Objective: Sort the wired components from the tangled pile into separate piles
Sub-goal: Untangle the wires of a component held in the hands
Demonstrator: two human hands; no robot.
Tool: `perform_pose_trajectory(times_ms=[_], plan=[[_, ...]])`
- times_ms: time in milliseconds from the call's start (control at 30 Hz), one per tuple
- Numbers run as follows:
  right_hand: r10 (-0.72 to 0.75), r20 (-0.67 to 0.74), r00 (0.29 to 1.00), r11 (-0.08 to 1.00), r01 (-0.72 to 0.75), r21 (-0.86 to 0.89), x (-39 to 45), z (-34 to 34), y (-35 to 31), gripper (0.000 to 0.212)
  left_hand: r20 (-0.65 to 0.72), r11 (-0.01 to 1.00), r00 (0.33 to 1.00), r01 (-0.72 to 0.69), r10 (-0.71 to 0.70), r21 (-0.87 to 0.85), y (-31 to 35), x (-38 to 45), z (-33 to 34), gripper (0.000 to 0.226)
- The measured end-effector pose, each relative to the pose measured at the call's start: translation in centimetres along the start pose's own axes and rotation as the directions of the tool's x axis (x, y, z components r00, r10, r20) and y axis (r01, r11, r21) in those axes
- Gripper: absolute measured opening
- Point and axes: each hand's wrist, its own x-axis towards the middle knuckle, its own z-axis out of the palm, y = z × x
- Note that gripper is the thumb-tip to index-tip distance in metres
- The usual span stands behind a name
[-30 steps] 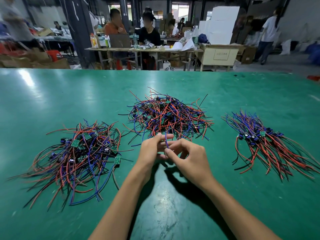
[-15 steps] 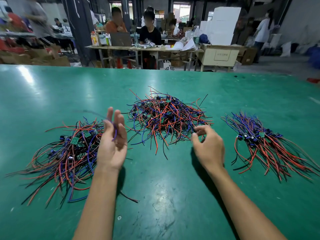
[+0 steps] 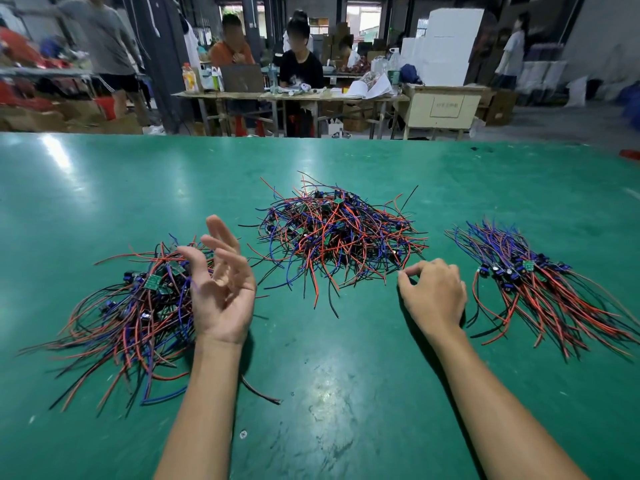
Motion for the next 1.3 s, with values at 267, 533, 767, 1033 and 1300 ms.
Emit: perform_pose_trajectory(times_ms=[267, 533, 767, 1033, 1300], plan=[[-0.062, 0.037, 0.997, 0.998, 0.063, -0.013, -0.7, -0.6, 0.7, 0.025, 0.408, 0.981, 0.902, 0.078, -0.145, 0.176, -1.8, -0.6, 1.4, 0.119], [0.102, 0.093, 0.990, 0.898, -0.132, 0.419, -1.0, -1.6, 0.1, 0.030, -0.126, 0.252, 0.989, 0.140, -0.072, 0.957, -3.4, 0.8, -1.3, 0.046], [0.006, 0.633, 0.774, 0.474, -0.560, 0.679, -1.2, -3.7, -1.1, 0.024, -0.275, -0.105, 0.949, 0.261, -0.156, 0.960, -6.1, 0.4, -3.1, 0.043], [-0.409, 0.507, 0.759, 0.596, -0.199, 0.778, -3.3, -3.0, -2.4, 0.020, -0.360, -0.156, 0.928, 0.344, -0.091, 0.926, -8.1, 0.5, -4.3, 0.033], [-0.410, 0.476, 0.778, 0.743, -0.017, 0.669, -3.1, -3.0, -1.8, 0.036, -0.254, -0.254, 0.967, 0.251, 0.021, 0.934, -8.3, 0.2, -5.0, 0.016]])
